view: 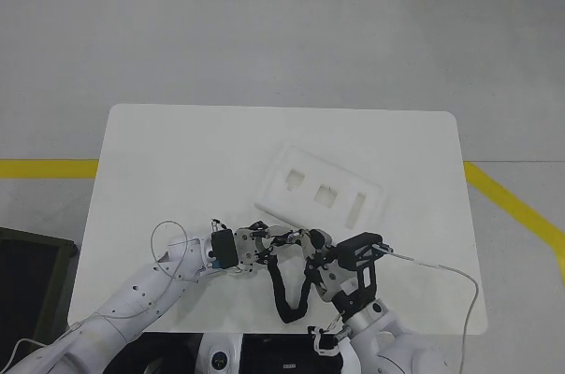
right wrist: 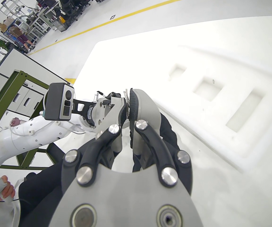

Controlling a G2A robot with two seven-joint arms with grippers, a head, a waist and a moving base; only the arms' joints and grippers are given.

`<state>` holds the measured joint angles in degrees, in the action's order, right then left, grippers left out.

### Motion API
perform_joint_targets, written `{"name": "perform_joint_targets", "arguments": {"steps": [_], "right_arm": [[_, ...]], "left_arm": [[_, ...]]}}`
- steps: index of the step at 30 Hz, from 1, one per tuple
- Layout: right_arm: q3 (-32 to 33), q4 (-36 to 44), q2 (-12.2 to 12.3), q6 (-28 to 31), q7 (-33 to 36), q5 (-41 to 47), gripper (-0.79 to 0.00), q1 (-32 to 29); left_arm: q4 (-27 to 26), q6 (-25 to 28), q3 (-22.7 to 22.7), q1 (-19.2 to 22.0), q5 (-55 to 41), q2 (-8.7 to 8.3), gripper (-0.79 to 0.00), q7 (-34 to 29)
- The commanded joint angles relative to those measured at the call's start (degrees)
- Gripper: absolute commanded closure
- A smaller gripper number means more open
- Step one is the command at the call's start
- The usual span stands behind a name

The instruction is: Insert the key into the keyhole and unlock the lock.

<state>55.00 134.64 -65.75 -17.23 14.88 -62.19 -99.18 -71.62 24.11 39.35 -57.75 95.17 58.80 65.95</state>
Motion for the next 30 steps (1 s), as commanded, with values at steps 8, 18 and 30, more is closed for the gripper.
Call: {"name": "perform_joint_targets", "arguments": {"steps": [8,18,30], "right_arm": [[-0.6,0.0,-0.4,-0.4,0.8,-1.6,0.0,0.1],[-0.8,0.0,-0.9,-1.1,2.4,-2.3,-0.354,0.3],[0.1,0.0,-1.4,0.0,2.1,-0.2,-0.443,0.7]], "left_arm": [[0.0,0.0,0.0,0.0,0.0,0.0,0.0,0.0],[0.0,0.0,0.0,0.0,0.0,0.0,0.0,0.0],[0.0,0.0,0.0,0.0,0.0,0.0,0.0,0.0]]}}
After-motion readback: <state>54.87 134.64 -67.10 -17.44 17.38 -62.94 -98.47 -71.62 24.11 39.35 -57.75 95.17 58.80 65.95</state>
